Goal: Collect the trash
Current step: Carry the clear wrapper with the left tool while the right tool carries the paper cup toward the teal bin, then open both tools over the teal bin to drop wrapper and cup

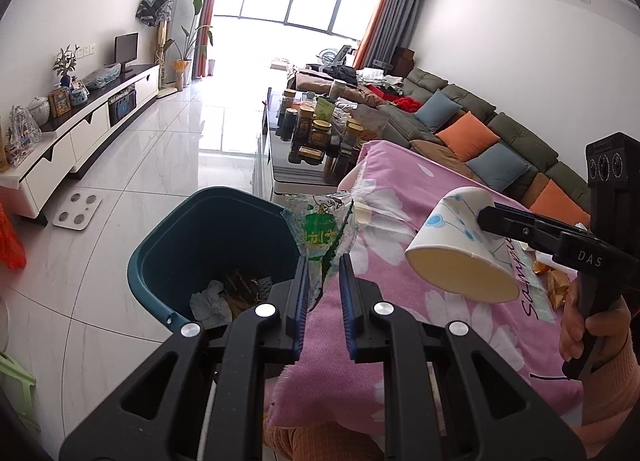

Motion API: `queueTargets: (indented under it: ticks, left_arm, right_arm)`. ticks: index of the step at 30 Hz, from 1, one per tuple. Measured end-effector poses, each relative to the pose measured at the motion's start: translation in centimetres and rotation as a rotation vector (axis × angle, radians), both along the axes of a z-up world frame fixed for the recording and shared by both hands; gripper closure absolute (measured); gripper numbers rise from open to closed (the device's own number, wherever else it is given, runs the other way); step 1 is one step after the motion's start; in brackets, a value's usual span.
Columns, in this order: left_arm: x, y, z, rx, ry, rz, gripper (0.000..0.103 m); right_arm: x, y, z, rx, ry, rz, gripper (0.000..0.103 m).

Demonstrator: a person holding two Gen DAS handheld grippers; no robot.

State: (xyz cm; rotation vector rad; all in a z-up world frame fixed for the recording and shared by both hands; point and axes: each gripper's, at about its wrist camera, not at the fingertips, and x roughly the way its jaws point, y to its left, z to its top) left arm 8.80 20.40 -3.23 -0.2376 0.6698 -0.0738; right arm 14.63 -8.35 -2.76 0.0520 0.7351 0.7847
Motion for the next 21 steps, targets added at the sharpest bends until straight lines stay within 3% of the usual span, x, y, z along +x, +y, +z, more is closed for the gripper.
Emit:
queueTargets:
  ticks: [21]
  left_arm:
    - [2.5, 5.0, -3.0, -0.007, 0.084, 0.114, 0.087]
  right_arm:
    - [4.3, 9.4, -1.4, -0.066, 0.037, 0.066, 0.072]
